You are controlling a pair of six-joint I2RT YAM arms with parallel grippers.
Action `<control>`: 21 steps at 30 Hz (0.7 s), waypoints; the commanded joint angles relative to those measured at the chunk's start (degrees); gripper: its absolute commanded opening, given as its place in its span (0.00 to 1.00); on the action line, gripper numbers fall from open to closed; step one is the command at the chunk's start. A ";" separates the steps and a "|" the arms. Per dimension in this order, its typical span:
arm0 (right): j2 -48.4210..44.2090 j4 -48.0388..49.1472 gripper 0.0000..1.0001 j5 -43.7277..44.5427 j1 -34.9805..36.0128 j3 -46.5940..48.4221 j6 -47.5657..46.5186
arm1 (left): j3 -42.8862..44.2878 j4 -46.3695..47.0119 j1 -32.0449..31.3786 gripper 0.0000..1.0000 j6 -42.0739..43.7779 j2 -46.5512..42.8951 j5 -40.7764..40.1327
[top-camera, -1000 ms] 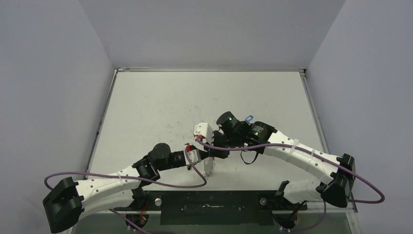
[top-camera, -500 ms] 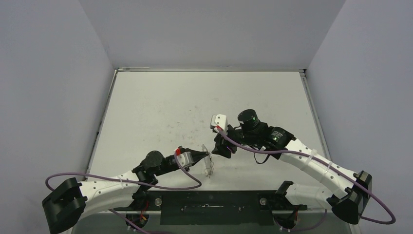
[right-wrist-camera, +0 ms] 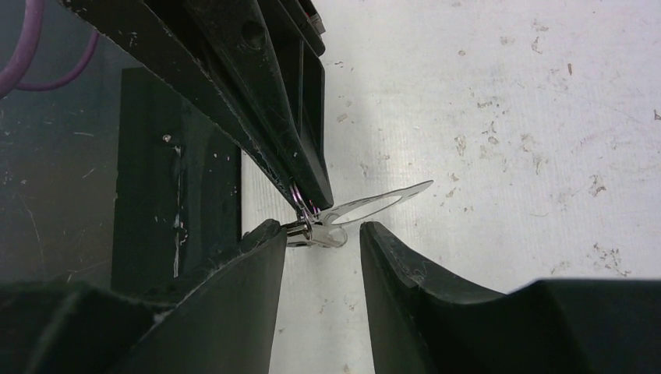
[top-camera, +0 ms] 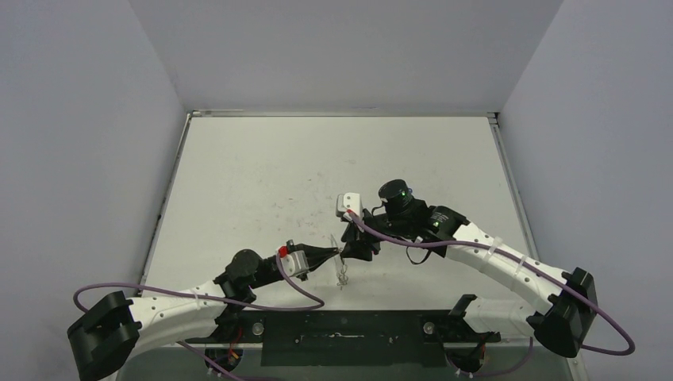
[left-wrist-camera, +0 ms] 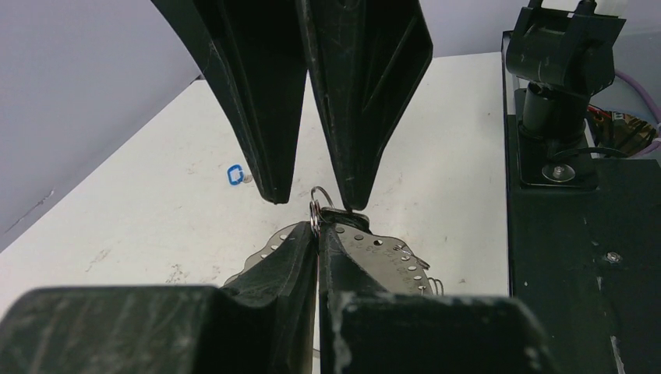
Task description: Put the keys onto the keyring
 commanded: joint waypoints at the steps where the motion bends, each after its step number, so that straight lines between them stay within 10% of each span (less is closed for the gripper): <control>1: 0.78 4.13 0.38 -2.20 -0.33 0.27 -0.28 | 0.78 5.37 -0.16 0.00 -0.81 -0.93 1.09; 8: 2.60 0.65 0.00 0.95 -0.46 1.23 -0.78 | 0.83 4.08 -0.16 0.00 -0.78 -1.98 1.09; 21: 4.07 -1.60 0.01 3.53 -0.85 1.07 -0.82 | 0.79 2.90 -0.16 0.00 -0.29 -3.46 0.80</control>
